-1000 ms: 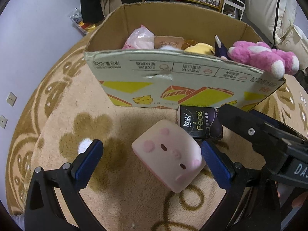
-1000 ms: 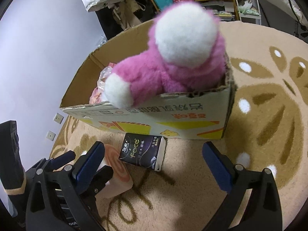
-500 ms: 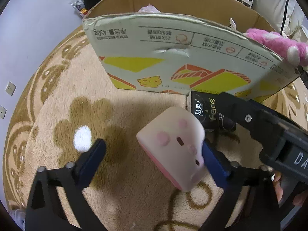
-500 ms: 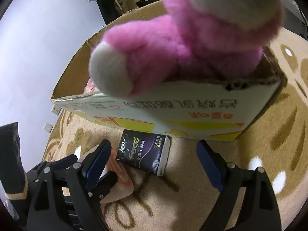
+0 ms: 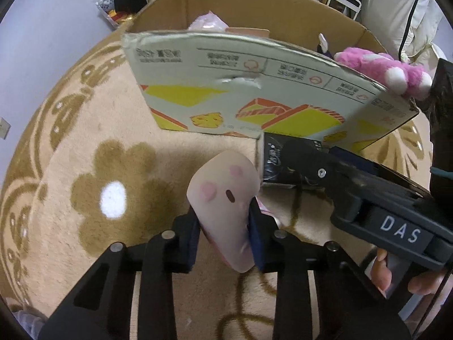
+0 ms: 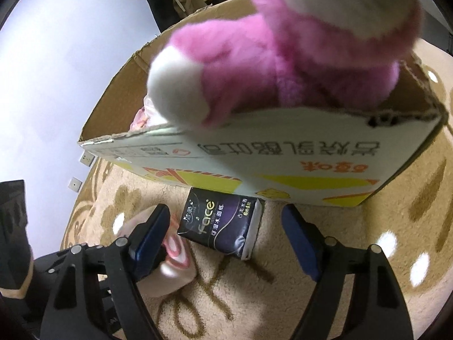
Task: Organize soft objects
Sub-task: 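Close left tool on the pink roll plush while right tool grasps the black tissue pack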
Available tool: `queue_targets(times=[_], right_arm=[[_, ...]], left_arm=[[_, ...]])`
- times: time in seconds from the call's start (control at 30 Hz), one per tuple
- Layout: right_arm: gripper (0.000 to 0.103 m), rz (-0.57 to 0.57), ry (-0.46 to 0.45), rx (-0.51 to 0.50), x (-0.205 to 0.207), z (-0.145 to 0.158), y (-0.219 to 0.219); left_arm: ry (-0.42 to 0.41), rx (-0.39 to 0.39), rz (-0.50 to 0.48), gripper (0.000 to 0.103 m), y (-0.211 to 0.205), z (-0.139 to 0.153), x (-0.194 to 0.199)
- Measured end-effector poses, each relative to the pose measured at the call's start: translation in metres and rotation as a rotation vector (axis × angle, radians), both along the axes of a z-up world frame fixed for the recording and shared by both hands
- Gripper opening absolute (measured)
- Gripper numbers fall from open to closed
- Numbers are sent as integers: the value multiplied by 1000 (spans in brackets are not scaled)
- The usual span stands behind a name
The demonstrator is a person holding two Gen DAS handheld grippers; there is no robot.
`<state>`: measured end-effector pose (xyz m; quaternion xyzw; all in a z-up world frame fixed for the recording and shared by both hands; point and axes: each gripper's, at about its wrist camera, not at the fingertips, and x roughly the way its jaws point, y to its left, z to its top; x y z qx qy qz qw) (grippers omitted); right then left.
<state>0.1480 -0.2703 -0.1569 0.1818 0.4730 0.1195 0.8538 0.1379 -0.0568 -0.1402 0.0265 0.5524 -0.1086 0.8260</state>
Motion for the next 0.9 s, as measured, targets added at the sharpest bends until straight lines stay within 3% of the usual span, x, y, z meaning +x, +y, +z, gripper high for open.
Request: queue_targets(times=[0.23,0.73,0.83,0.9], right_arm=[[86,27,18,-66,4,-10,19],[86,45,27,-173,14,-25,48],[73,35,31,-196,15,-27,57],[72,39,29,-194,16,-30,57]], left_arm=[[-11,17,55,27,25,3,4],[-24,35,76,28,18,8,-5],[-43,58,91,28,17,14,-11],[-52,67,97,27,17,17,-13]])
